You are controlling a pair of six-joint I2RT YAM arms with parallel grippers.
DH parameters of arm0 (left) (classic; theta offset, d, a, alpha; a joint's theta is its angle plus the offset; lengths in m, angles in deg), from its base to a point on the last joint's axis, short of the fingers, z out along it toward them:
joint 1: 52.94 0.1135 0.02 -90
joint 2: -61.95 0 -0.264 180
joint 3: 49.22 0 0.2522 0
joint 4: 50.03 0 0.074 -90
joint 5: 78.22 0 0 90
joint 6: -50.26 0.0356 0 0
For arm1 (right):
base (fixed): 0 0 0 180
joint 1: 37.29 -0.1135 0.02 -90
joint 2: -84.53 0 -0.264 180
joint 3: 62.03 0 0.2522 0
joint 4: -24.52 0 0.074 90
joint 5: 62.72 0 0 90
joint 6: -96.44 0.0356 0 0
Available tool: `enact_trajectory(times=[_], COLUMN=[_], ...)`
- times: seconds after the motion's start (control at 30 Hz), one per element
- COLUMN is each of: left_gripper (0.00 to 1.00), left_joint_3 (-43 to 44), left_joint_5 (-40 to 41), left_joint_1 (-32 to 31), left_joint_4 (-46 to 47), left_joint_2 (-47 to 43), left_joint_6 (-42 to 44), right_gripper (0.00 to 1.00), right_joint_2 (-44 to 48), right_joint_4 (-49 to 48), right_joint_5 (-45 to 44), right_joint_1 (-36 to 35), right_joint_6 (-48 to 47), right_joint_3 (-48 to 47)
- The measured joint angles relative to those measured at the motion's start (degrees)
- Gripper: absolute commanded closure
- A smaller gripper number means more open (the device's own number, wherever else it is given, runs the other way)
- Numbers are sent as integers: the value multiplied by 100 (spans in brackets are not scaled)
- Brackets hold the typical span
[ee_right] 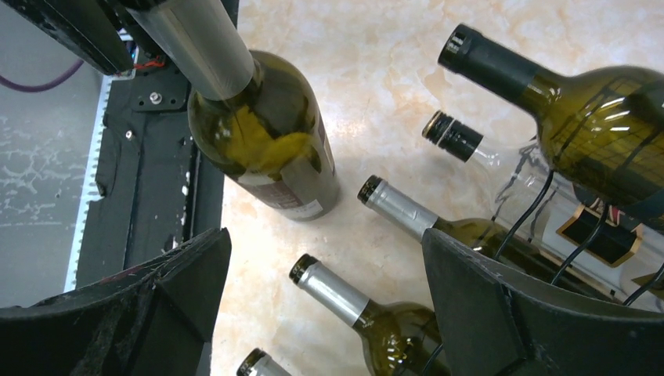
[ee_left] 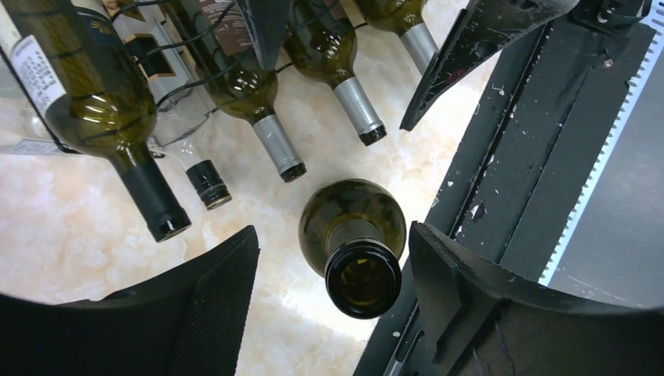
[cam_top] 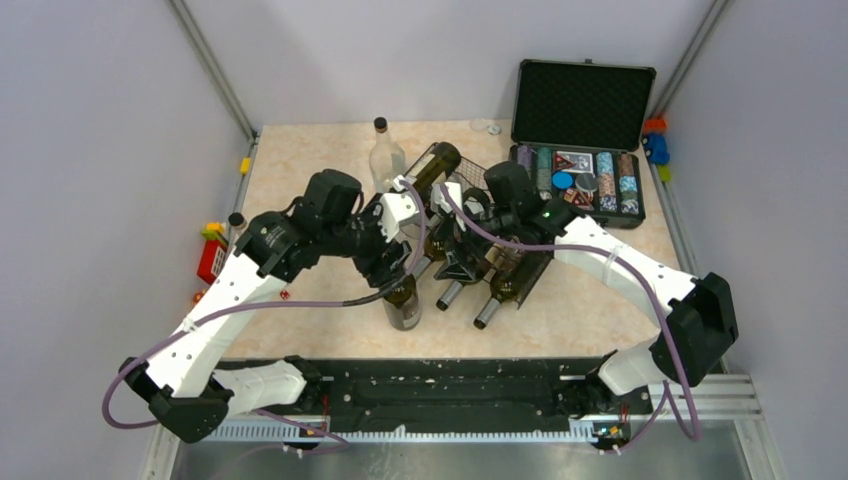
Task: Put the wine bottle on the wine rack
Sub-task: Pick up the wine bottle from the center of the board.
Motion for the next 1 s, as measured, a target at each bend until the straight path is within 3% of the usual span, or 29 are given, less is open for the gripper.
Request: enact_trajectory(times=[0.13, 0.33, 0.57, 0.77, 1.0], left_gripper=[28, 39, 65, 99, 100], left_joint_3=[-173, -457, -695, -704, -437], left_joint_5=[-70, -160, -278, -317, -319], left_joint_1=[0, 2, 2, 2, 20], left_joint_4=[61, 271, 415, 444, 144], left_joint_2=[-2, -81, -184, -190, -175], left_joint_6=[-17, -39, -76, -59, -94], right_gripper=[6, 6, 6, 3, 1], right_joint_2=[0, 0, 0, 0, 0], right_joint_4=[20, 15, 15, -2, -35], right_joint_5=[-22, -24, -50, -63, -101], right_joint_1=[0, 0, 0, 0, 0], right_joint_6=[-9, -7, -7, 17, 251], right_joint_3=[44, 44, 48, 52, 4])
